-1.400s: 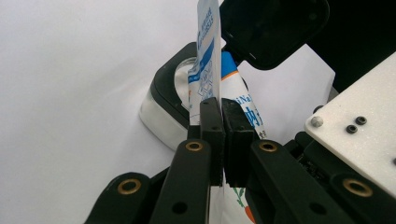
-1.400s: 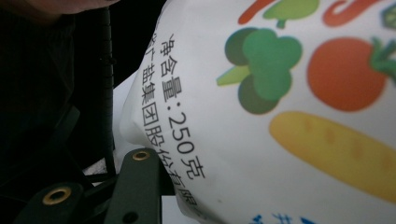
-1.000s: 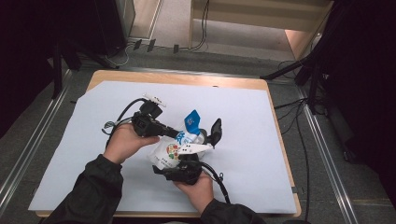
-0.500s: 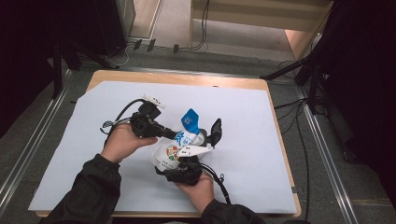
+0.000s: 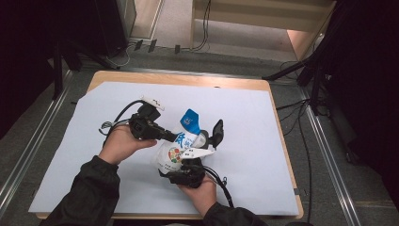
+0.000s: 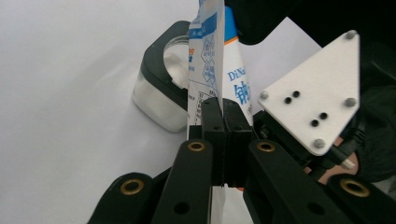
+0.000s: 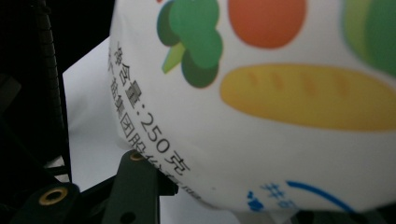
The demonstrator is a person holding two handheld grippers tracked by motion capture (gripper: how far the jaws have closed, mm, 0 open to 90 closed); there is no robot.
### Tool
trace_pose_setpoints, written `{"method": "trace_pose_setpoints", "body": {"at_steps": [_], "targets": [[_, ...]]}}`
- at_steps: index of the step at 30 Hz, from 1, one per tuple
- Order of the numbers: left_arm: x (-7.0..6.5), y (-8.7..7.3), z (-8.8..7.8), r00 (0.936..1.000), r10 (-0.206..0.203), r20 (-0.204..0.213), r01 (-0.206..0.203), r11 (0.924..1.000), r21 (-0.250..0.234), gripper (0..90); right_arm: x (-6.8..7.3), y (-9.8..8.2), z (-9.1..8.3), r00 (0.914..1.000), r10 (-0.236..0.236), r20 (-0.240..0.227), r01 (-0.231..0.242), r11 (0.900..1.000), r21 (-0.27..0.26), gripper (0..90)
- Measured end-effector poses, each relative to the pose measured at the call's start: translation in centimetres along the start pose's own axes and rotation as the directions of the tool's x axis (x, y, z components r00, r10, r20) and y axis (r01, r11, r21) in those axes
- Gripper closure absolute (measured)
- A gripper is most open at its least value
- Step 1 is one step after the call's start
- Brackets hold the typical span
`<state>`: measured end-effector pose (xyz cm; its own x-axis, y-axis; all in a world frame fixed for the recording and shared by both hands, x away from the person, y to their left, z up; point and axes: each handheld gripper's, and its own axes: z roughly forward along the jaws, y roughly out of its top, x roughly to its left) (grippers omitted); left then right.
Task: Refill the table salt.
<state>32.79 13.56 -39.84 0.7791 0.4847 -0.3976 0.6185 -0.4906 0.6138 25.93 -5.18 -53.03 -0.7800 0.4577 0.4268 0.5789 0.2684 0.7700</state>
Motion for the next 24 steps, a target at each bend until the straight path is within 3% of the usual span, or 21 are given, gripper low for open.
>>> {"method": "trace_pose_setpoints", "body": {"at_steps": [13,20,24], "targets": [[-1.4,0.3,-2.2,0.9979,0.063,0.018,-0.062,0.9977,-0.028,90.0,0.8,0.6,-1.2,0.9998,-0.021,0.004,0.021,0.999,-0.049,61.0],[-1.7,0.3,-3.1,0.9965,0.081,0.021,-0.079,0.9951,-0.059,90.0,0.9,1.0,-2.2,0.9987,-0.040,0.030,0.043,0.995,-0.085,60.9],[-1.7,0.3,-3.6,0.9962,0.079,0.038,-0.076,0.9943,-0.075,90.0,0.7,1.2,-2.7,0.9990,-0.028,0.034,0.031,0.995,-0.096,60.6]]}}
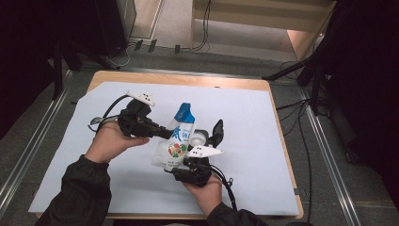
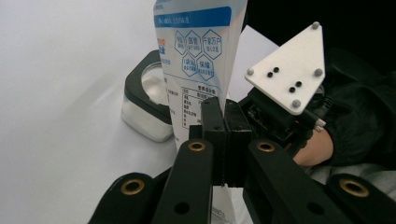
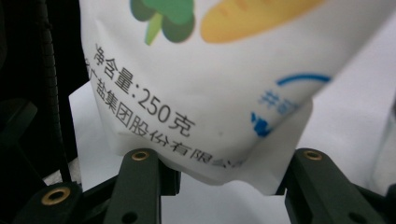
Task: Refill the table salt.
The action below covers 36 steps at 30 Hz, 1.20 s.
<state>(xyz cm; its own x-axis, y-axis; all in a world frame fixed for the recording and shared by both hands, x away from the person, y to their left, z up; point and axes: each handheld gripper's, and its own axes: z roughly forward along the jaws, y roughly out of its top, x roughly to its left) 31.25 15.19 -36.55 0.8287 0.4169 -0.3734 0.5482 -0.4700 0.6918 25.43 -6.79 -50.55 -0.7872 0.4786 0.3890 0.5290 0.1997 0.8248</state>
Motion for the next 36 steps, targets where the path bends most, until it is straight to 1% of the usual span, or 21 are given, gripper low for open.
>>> {"method": "trace_pose_setpoints", "body": {"at_steps": [2,5,12,15,22,25,27,31,32,33,36], "targets": [[0.0,0.0,0.0,0.9999,0.002,-0.012,-0.002,1.0000,-0.003,90.0,-0.2,0.1,-0.1,1.0000,0.004,0.000,-0.004,1.000,0.001,60.6],[0.1,0.1,0.0,0.9999,0.005,-0.011,-0.005,0.9999,-0.010,90.0,-0.2,0.1,-0.2,0.9999,-0.007,0.008,0.007,1.000,0.009,60.6],[0.1,0.0,-0.4,1.0000,0.001,-0.010,-0.001,0.9994,-0.035,90.0,0.0,0.5,-0.2,0.9994,-0.035,-0.001,0.035,0.999,0.018,59.4],[0.1,0.0,-0.4,1.0000,0.008,-0.004,-0.008,0.9990,-0.043,90.0,-0.1,0.6,-0.3,0.9997,-0.024,-0.008,0.024,1.000,0.021,57.8],[0.0,0.1,-0.4,0.9998,0.015,-0.013,-0.016,0.9990,-0.043,90.0,-0.1,0.6,-0.3,0.9997,-0.022,-0.015,0.022,1.000,0.022,56.4],[-0.1,0.2,-0.5,0.9997,0.011,-0.021,-0.012,0.9984,-0.056,90.0,-0.2,0.6,-0.2,0.9997,-0.015,-0.019,0.016,1.000,0.024,55.8],[0.0,0.2,-0.7,1.0000,0.009,-0.003,-0.009,0.9979,-0.064,90.0,-0.2,0.6,-0.2,0.9997,-0.015,-0.020,0.016,0.999,0.030,55.8],[-0.1,0.2,-1.1,0.9999,0.010,-0.010,-0.011,0.9970,-0.077,90.0,-0.1,0.5,-0.2,0.9992,-0.031,-0.027,0.032,0.999,0.035,55.5],[-0.1,0.2,-1.2,0.9998,0.012,-0.018,-0.013,0.9970,-0.076,90.0,0.0,0.6,-0.2,0.9991,-0.032,-0.027,0.033,0.999,0.036,54.7],[-0.1,0.2,-1.4,0.9999,0.006,-0.015,-0.007,0.9964,-0.084,90.0,0.0,0.6,-0.2,0.9991,-0.032,-0.029,0.033,0.999,0.041,54.8],[0.1,0.1,-1.7,0.9997,0.004,-0.025,-0.006,0.9954,-0.095,90.0,-0.3,0.8,-0.7,0.9989,-0.028,-0.039,0.029,0.999,0.046,55.0]]}}
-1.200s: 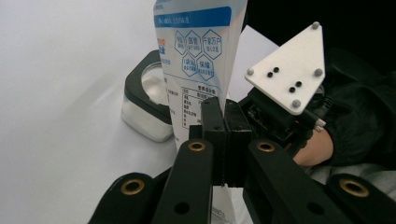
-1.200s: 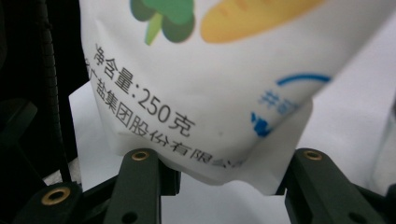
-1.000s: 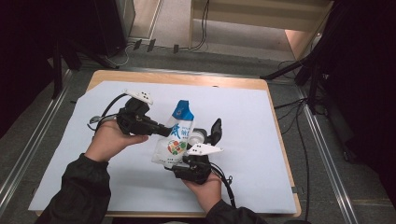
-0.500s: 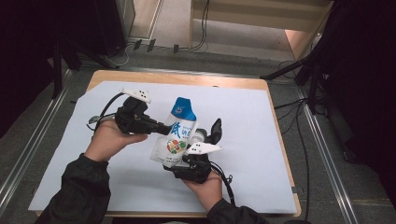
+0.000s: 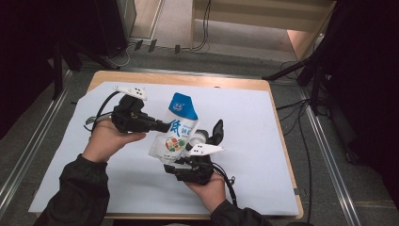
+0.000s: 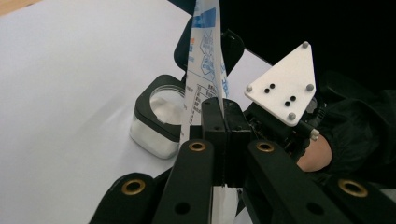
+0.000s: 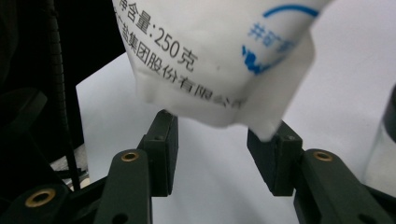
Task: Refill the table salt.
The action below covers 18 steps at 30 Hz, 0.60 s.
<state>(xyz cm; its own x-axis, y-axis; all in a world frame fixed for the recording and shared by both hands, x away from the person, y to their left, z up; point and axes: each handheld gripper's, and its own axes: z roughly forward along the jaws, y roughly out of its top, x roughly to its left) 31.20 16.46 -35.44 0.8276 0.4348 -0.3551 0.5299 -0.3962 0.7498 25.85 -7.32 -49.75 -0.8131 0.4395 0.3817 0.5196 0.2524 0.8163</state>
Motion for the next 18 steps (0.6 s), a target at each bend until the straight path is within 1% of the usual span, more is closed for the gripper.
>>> {"method": "trace_pose_setpoints", "body": {"at_steps": [2,5,8,9,14,18], "targets": [[0.0,0.0,-0.1,1.0000,-0.004,-0.008,0.004,1.0000,-0.004,90.0,-0.1,0.1,-0.3,1.0000,0.002,-0.003,-0.002,1.000,0.011,55.0],[0.1,0.0,-0.3,0.9998,0.001,-0.021,-0.001,1.0000,-0.005,90.0,-0.1,0.2,-0.7,0.9997,-0.023,0.005,0.023,0.999,0.024,55.0],[0.3,-0.1,-0.6,0.9995,-0.003,-0.033,0.003,1.0000,-0.009,90.0,-0.1,0.3,-1.3,0.9995,-0.032,0.006,0.032,0.999,0.029,55.0],[0.4,-0.1,-0.8,0.9992,-0.006,-0.040,0.005,0.9998,-0.018,90.0,0.0,0.4,-1.6,0.9993,-0.036,0.008,0.035,0.999,0.026,55.0],[0.8,-0.3,-1.3,0.9991,-0.012,-0.041,0.011,0.9996,-0.026,90.0,0.0,0.5,-2.9,0.9986,-0.050,0.016,0.049,0.998,0.026,54.7],[1.0,-0.3,-1.5,0.9985,-0.014,-0.052,0.013,0.9994,-0.032,90.0,0.0,0.4,-4.4,0.9969,-0.074,0.026,0.073,0.997,0.028,54.7]]}}
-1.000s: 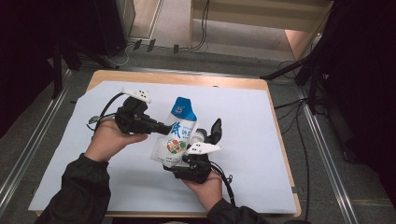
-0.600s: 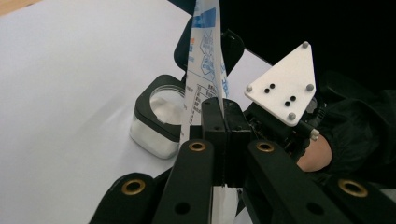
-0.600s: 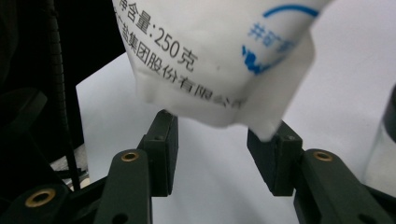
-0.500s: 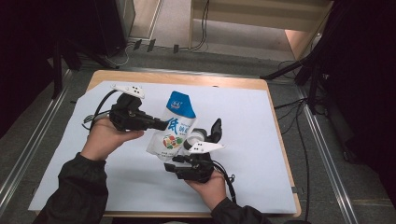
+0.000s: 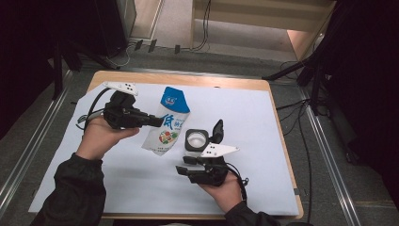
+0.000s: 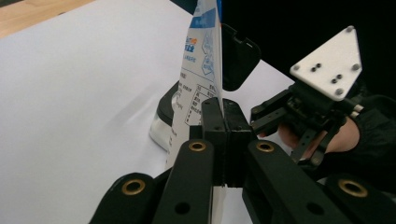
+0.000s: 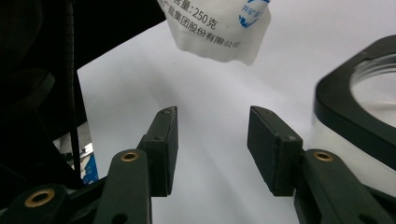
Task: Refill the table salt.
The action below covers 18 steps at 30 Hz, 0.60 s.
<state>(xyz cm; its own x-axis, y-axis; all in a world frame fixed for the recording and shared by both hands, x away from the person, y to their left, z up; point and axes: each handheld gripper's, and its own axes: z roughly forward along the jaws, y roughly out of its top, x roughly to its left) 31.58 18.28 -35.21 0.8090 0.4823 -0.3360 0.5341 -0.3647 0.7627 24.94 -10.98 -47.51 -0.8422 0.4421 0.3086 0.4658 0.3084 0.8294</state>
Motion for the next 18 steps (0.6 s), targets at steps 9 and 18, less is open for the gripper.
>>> {"method": "trace_pose_setpoints", "body": {"at_steps": [9,18], "targets": [[1.2,-0.6,-0.4,0.9978,-0.027,-0.060,0.027,0.9996,-0.007,90.0,-0.4,-0.4,-2.8,0.9994,-0.033,0.000,0.033,0.999,0.025,53.8],[2.5,-1.2,-0.4,0.9920,-0.052,-0.115,0.051,0.9987,-0.011,90.0,-2.1,-0.8,-4.6,0.9996,0.001,0.027,-0.003,0.998,0.060,53.9]]}}
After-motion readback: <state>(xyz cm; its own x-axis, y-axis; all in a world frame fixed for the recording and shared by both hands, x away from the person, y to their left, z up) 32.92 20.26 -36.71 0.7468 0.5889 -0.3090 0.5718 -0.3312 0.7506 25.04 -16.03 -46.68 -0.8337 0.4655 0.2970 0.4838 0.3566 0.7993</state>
